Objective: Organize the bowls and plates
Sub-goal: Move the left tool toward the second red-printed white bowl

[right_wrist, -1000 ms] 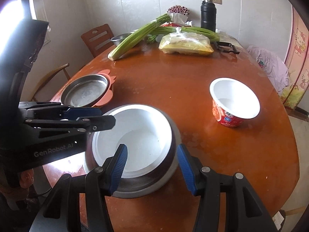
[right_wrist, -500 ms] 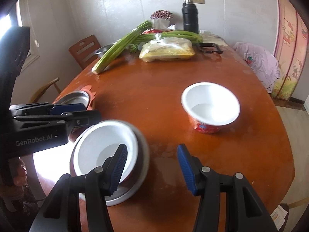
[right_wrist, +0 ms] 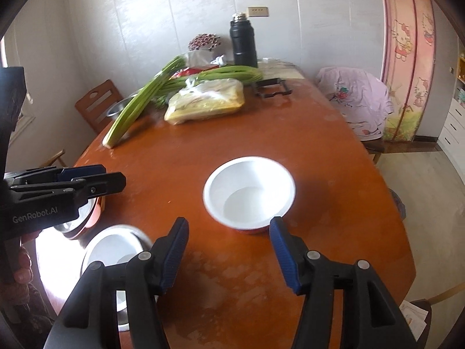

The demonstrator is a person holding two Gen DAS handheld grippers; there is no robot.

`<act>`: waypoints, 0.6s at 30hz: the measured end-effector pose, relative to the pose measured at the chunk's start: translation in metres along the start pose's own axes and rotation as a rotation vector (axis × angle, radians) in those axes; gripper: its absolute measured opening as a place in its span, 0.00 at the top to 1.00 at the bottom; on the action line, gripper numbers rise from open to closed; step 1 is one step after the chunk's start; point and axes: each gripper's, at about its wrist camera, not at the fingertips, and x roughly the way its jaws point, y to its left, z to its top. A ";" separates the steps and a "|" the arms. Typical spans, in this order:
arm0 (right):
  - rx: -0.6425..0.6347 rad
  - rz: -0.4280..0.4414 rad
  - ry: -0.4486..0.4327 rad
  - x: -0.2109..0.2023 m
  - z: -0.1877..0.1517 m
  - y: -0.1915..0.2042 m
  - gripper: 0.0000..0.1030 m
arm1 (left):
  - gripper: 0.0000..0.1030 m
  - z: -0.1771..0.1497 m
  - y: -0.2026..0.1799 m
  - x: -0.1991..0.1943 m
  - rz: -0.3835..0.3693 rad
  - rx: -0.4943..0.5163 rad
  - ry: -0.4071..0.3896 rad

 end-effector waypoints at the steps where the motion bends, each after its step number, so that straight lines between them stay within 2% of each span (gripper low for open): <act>1: 0.007 -0.007 -0.004 -0.001 0.002 -0.003 0.44 | 0.58 0.003 -0.001 0.002 -0.001 -0.001 0.004; 18: 0.050 -0.053 -0.054 -0.007 0.035 -0.030 0.43 | 0.58 0.041 -0.028 0.013 -0.011 0.061 -0.009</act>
